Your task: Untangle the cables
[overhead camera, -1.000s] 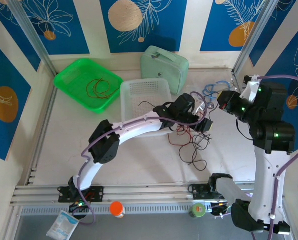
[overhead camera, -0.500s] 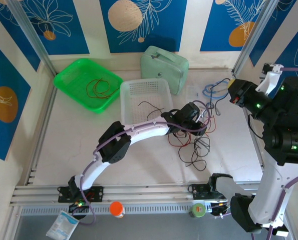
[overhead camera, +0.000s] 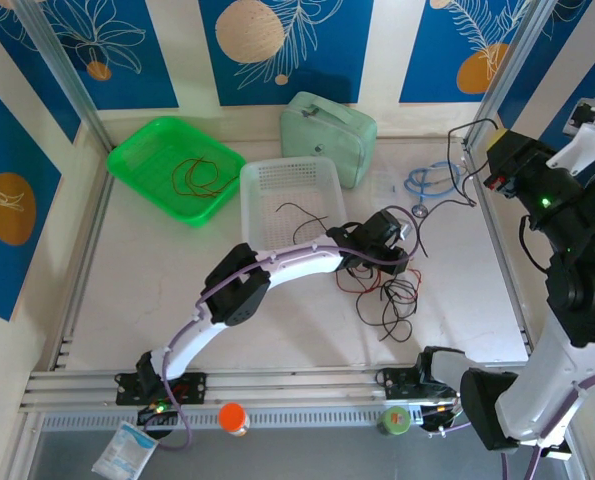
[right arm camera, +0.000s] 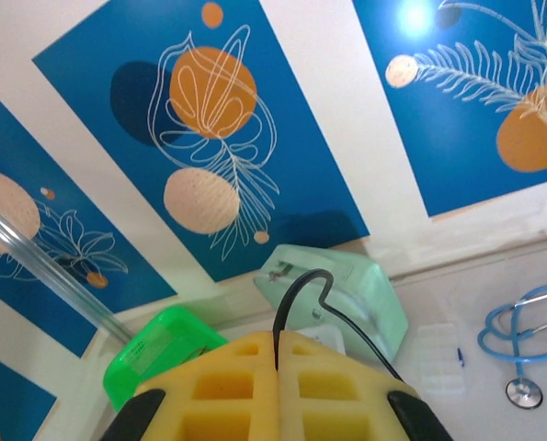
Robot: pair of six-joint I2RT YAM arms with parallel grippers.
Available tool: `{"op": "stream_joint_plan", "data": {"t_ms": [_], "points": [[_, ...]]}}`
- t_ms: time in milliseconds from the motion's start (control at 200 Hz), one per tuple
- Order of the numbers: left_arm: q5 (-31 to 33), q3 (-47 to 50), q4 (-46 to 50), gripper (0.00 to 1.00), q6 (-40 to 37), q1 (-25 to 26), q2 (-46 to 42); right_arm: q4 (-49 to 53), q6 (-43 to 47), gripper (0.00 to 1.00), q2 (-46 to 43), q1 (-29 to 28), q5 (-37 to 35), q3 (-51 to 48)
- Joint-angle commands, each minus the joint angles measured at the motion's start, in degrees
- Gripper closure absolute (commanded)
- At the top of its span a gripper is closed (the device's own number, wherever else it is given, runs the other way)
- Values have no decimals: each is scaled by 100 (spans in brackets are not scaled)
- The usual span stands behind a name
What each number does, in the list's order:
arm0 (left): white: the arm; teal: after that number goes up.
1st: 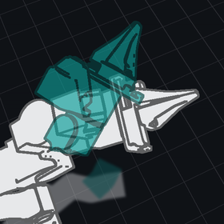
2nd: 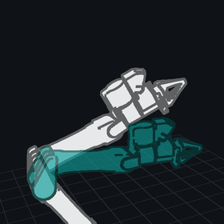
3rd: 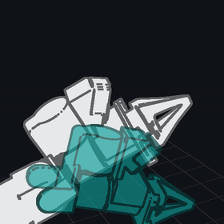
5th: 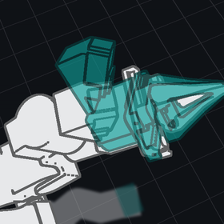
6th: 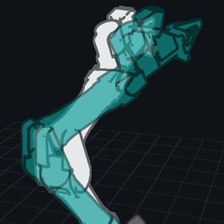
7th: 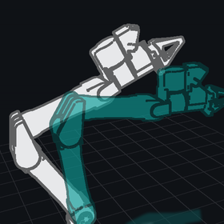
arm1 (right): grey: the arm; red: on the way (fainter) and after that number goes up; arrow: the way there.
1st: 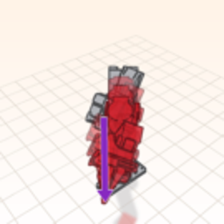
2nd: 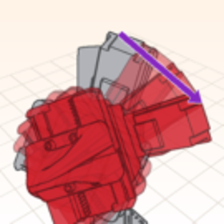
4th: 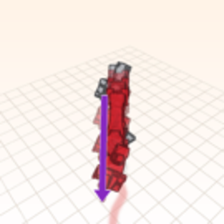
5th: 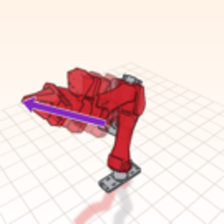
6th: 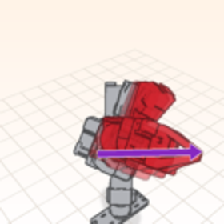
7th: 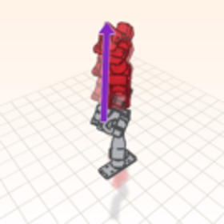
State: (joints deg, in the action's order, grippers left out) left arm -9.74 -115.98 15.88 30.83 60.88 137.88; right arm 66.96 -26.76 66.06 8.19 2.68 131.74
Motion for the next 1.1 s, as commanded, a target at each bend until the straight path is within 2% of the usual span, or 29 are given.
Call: {"op": "stream_joint_plan", "data": {"t_ms": [0,230,440,515,640,815,945,1096], "points": [[81,-417,260,67,-134,46,23,46,152,100,-25,25,-332,27],[20,-1740,1125,34,-751,59,-77,-188,176,100,-366,25,-637,-773],[372,-1997,1561,20,-994,63,-475,-288,289,100,-692,35,-1125,-1283],[964,-1994,1868,17,-1068,56,-668,-315,327,100,-781,34,-1244,-1409],[2326,-1943,2458,12,-1186,55,-1046,-350,377,100,-873,36,-1314,-1575],[3888,-1059,2666,7,-1408,5,-2064,-500,360,100,-942,34,-1080,-1927],[4530,-195,2684,4,-1506,-82,-3025,-750,195,100,-933,25,-339,-2331],[4779,810,2752,2,-1338,-314,-4252,-1291,-335,100,-829,-88,922,-3000]]}}
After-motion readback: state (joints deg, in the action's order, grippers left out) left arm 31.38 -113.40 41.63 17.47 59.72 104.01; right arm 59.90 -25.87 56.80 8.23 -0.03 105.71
